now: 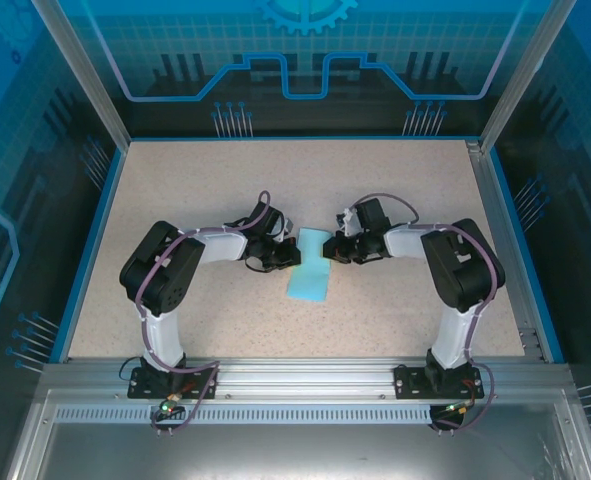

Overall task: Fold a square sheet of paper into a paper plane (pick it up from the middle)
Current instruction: Fold the square sheet of paper in half at the center of the table.

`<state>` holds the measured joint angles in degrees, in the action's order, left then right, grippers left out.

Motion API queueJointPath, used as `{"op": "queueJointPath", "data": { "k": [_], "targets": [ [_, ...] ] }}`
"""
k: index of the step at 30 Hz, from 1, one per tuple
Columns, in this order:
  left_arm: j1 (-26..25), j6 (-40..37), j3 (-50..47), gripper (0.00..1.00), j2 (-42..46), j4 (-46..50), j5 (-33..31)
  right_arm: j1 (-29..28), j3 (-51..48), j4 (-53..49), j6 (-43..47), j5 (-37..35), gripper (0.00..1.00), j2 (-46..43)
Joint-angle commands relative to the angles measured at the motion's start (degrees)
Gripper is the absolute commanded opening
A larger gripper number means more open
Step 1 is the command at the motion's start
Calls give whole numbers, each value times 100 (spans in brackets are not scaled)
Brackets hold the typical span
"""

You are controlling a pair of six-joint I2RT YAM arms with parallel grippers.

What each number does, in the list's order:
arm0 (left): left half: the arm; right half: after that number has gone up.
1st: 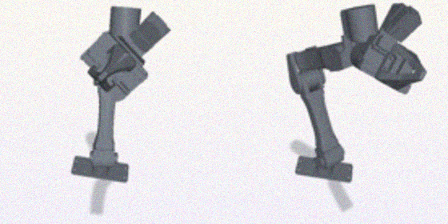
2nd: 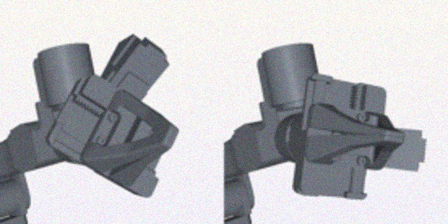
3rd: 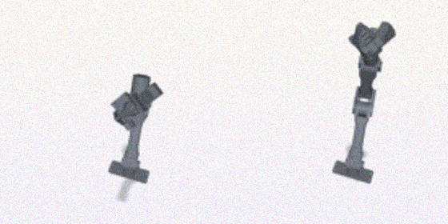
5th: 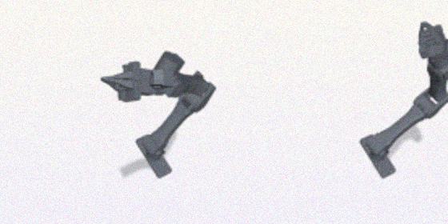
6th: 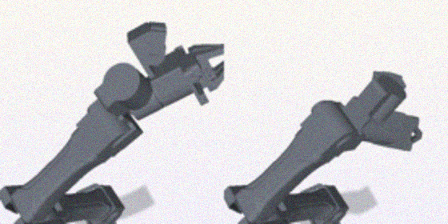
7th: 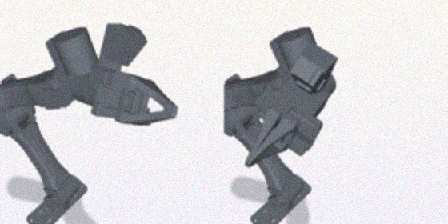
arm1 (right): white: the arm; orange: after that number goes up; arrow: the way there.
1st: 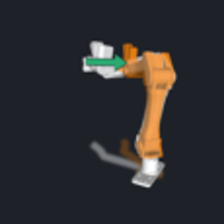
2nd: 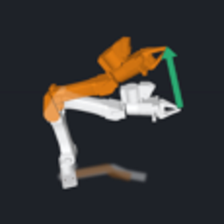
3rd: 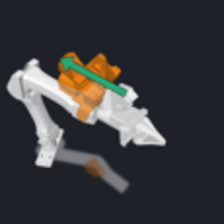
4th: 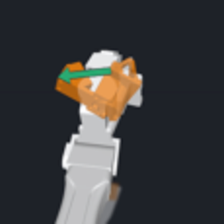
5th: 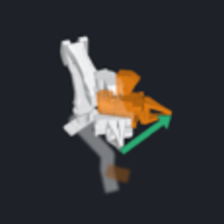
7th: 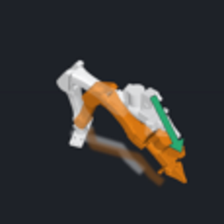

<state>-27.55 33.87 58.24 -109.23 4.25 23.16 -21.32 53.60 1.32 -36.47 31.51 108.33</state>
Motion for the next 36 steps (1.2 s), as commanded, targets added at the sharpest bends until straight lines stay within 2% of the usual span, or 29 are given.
{"op": "queueJointPath", "data": {
  "k": [1, 5, 12, 18, 29, 36],
  "targets": [
    [-41, -209, -159, 0, -37, 656, -312, 82, 41, -164, 140, -142, 8, 170],
    [-47, -209, -186, 0, -44, 655, -317, 76, 152, -318, 140, -152, 8, 164],
    [-48, -240, -190, 0, -50, 665, -321, 181, 388, -221, 59, 247, 9, -209],
    [-49, -240, -172, 0, -63, 670, -325, 365, 579, -186, 26, 382, 9, 74],
    [-48, -231, -171, 0, -61, 665, -327, 394, 690, -377, 61, 92, 8, 689],
    [-44, -258, -189, 0, -63, 700, -330, 408, 1148, -1093, 252, 103, 9, 345]
  ]
}}
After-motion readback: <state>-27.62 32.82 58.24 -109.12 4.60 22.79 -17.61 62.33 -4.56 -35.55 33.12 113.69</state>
